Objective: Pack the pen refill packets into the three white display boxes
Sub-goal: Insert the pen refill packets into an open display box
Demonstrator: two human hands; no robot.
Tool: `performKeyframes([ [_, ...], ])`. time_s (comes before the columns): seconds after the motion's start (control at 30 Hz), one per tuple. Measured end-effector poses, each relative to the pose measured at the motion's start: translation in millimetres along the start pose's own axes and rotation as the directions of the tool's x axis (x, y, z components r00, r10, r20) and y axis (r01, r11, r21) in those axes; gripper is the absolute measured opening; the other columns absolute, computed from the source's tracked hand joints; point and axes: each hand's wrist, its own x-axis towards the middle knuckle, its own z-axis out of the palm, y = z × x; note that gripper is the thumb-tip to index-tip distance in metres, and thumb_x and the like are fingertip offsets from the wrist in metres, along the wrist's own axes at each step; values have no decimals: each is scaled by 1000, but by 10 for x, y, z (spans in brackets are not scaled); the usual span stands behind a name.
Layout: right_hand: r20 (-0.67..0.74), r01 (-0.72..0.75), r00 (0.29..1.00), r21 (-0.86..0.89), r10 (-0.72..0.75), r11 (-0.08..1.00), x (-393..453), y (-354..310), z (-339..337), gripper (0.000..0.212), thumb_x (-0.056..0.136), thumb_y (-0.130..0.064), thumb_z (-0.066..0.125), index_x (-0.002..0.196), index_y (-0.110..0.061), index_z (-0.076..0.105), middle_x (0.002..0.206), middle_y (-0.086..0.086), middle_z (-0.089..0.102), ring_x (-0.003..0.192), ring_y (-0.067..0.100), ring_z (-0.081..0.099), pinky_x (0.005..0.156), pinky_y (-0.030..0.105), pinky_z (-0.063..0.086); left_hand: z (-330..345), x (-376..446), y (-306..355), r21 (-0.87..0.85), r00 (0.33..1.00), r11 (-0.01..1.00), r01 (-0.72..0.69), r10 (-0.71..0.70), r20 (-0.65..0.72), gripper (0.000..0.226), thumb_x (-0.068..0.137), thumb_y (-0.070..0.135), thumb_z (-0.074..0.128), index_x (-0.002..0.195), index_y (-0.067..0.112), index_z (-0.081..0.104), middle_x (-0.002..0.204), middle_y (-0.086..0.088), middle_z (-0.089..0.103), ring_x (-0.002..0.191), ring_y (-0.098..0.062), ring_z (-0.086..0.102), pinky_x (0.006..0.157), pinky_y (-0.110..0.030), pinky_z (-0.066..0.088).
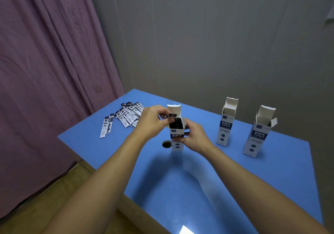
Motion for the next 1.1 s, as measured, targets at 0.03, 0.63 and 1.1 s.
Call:
performKeyframes([
  [0.03, 4, 7, 1000, 0, -7, 1000, 1, -3, 3, 41, 74, -12, 83, 109, -21, 65, 99, -6, 71, 96, 10, 66, 87, 34, 58, -4, -12, -4, -1, 1000, 1000, 15, -15, -3, 9, 82, 20, 82, 84, 25, 75, 76, 12, 66, 67, 2, 55, 62, -13, 38],
  [0.63, 14, -11, 1000, -58, 12, 998, 15, 11, 60, 42, 71, -21, 84, 108, -26, 64, 99, -9, 70, 94, 10, 65, 84, 40, 59, -13, -42, -49, 93, 998, 994, 57, -55, -24, 15, 81, 24, 80, 96, 25, 76, 89, 9, 63, 83, -11, 56, 68, -17, 39],
  [1.1, 30, 9, 1000, -99, -6, 995, -3, 43, 76, 46, 70, -22, 85, 110, -28, 64, 99, -12, 69, 94, 7, 66, 85, 38, 59, -55, -28, -64, 313, 993, 943, -110, 89, 78, 7, 84, 21, 76, 86, 14, 76, 78, 6, 56, 76, -13, 51, 70, -26, 40],
])
